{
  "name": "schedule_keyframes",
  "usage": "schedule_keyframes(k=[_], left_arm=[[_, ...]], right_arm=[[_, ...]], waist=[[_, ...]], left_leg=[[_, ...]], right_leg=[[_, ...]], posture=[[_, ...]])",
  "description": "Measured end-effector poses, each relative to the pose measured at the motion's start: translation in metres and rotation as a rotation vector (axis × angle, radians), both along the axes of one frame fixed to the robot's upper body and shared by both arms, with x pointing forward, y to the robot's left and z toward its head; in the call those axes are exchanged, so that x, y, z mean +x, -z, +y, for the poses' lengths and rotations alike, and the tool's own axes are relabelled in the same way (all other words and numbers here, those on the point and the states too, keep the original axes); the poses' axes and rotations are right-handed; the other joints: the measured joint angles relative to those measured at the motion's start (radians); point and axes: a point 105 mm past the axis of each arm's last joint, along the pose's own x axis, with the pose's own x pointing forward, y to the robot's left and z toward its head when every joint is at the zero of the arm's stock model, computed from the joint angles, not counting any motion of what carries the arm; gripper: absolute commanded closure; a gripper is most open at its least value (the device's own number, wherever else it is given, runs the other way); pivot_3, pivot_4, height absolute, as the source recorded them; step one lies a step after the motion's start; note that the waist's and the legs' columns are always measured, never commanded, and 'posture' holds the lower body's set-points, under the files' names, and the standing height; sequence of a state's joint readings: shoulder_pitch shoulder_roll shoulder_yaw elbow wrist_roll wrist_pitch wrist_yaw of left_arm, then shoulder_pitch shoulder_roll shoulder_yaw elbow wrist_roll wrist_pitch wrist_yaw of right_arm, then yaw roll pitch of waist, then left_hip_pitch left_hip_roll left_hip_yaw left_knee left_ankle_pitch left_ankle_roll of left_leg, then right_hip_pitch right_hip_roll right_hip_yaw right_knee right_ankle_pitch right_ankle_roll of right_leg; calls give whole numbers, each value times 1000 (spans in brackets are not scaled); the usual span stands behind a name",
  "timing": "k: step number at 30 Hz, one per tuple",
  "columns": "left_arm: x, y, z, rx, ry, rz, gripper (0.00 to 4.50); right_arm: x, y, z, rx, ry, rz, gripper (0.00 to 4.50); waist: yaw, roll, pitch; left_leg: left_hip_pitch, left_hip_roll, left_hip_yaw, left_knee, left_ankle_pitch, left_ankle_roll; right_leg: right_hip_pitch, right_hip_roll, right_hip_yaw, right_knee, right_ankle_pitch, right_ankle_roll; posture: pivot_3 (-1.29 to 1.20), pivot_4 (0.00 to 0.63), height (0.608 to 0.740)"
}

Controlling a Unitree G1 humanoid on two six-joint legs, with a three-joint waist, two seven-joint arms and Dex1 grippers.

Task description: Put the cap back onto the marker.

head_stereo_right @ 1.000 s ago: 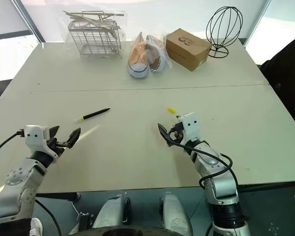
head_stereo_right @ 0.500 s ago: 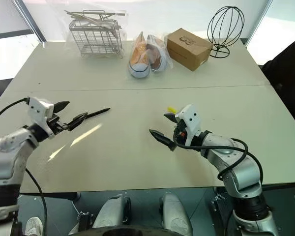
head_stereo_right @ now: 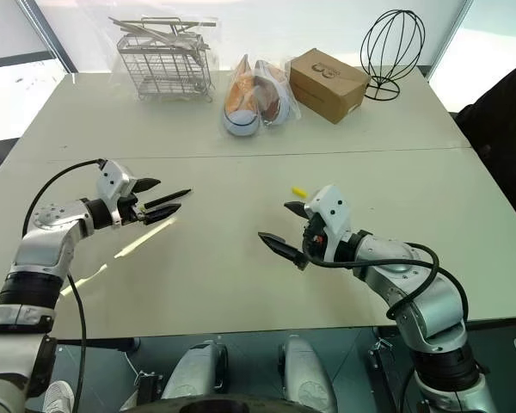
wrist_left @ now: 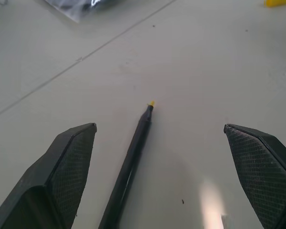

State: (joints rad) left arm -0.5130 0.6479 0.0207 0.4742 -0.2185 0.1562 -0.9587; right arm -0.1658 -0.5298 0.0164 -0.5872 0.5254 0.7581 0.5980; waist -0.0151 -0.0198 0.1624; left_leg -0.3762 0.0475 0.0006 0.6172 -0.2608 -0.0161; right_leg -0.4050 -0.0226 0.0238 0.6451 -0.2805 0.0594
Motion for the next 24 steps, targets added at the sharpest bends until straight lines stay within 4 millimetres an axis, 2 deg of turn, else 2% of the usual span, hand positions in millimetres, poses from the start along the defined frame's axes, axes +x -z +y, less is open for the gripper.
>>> schedule_keyframes(k=[7,14,17,24], left_arm=[[-2,19,11,-5,-25,85,0],[-5,19,16,-2,-20,132,0],[-3,15,14,-6,-18,187,806],[-5,15,13,-19,-24,259,4480]], right_arm=[[-2,2,-1,0,26,2,86],[0,2,-2,0,44,-1,86],[0,2,-3,0,48,-1,0],[0,1,-3,0,56,-2,0]], waist=[[1,0,0],[-1,0,0],[0,0,0],[1,0,0]], left_leg=[[0,1,-1,0,0,0],[0,1,-1,0,0,0],[0,1,-1,0,0,0],[0,1,-1,0,0,0]], right_leg=[[0,1,0,0,0,0],[0,2,0,1,0,0],[0,2,0,1,0,0],[0,2,1,1,0,0]], posture=[[0,150,740],[0,150,740],[0,150,740],[0,150,740]])
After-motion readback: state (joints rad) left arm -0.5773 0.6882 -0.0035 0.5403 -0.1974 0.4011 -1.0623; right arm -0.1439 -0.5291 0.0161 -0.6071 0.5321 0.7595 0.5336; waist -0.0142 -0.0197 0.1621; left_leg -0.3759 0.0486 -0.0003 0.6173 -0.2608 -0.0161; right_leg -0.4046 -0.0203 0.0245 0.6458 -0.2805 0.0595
